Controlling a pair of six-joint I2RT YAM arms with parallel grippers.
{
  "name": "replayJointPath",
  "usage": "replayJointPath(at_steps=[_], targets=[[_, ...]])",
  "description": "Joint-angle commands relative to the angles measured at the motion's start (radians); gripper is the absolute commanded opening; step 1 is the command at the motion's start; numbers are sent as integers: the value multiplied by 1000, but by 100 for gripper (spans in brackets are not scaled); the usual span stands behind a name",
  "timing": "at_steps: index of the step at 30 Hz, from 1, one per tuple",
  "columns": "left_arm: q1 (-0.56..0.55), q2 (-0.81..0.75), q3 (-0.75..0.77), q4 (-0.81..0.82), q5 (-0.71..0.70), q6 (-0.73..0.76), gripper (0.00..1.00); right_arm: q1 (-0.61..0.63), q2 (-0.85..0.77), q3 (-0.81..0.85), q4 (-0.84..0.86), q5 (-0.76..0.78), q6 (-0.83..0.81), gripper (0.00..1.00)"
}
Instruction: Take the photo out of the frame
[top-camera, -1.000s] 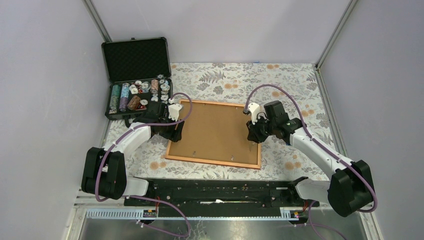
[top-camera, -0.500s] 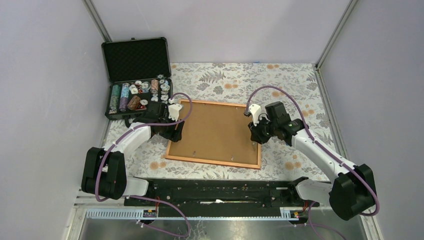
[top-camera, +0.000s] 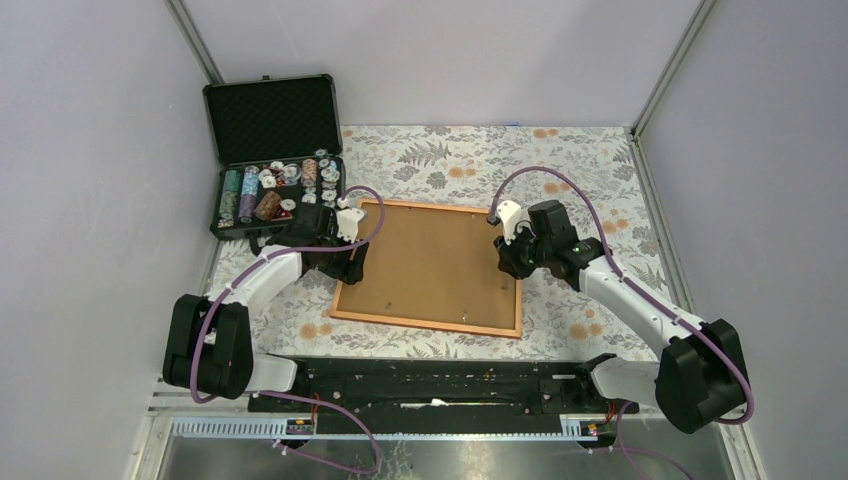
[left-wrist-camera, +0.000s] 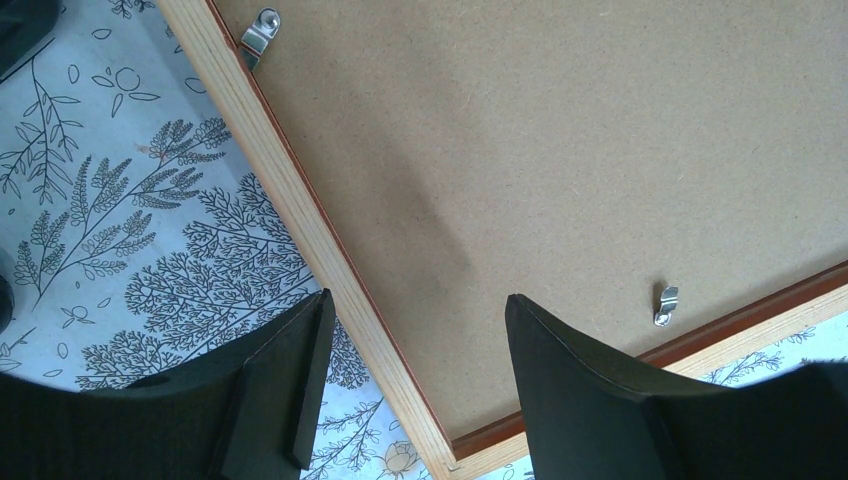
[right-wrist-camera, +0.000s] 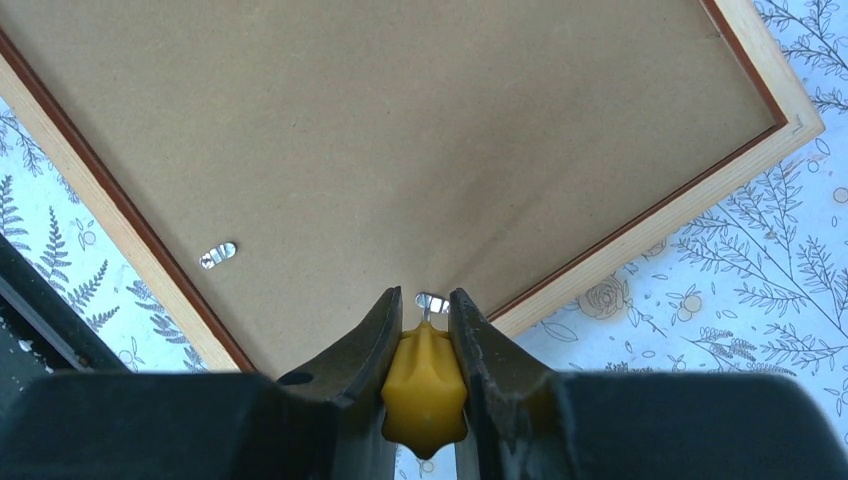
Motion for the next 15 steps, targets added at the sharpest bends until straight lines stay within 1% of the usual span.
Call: replayJointPath(at_steps=[1,6,10,13,15], targets=[[3,-17,-1,42,17,15,69,6,-4,-29,142,18,1,0],[4,-16,1,41,18,14,69,5,-10,-53,196,11,3,0],[3,-19,-1,40,17,15,69,6,-10,-58,220,53,4,0],[3,-17,-1,40,20,15,69,6,-10,-49,232,89,14,0],[3,-16,1,41,19,16,69,6,-9,-21,222,74,45,0]])
